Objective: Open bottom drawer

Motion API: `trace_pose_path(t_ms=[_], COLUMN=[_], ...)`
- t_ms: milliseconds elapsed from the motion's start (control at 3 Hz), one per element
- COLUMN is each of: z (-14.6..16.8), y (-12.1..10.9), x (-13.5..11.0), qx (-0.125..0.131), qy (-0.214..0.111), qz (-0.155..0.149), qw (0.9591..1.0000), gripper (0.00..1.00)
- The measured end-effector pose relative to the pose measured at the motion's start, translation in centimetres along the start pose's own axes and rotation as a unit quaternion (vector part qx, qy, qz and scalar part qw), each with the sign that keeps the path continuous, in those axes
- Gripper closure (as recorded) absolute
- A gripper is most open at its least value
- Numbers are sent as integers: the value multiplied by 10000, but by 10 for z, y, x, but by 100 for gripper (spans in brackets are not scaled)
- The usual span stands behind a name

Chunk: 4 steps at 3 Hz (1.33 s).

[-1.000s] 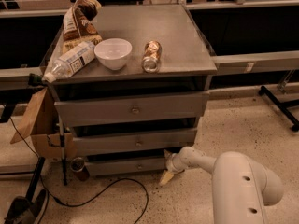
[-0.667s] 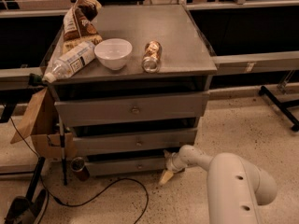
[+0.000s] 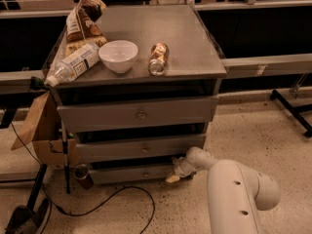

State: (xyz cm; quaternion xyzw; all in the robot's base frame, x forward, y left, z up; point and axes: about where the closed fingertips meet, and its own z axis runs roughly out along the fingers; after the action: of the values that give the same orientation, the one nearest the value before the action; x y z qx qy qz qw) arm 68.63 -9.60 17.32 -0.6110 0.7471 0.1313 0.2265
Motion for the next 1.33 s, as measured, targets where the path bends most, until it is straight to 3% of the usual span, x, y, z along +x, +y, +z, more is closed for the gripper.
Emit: trace_pose_path(t_ms=[667, 1000, 1333], z=[-10, -11, -10], y=[-3, -1, 16], x=[-6, -7, -10], qx=[0, -7, -93], qy=[0, 0, -4], qz=[0, 7, 89], qw=[10000, 10000, 9999], gripper=[87, 90, 68])
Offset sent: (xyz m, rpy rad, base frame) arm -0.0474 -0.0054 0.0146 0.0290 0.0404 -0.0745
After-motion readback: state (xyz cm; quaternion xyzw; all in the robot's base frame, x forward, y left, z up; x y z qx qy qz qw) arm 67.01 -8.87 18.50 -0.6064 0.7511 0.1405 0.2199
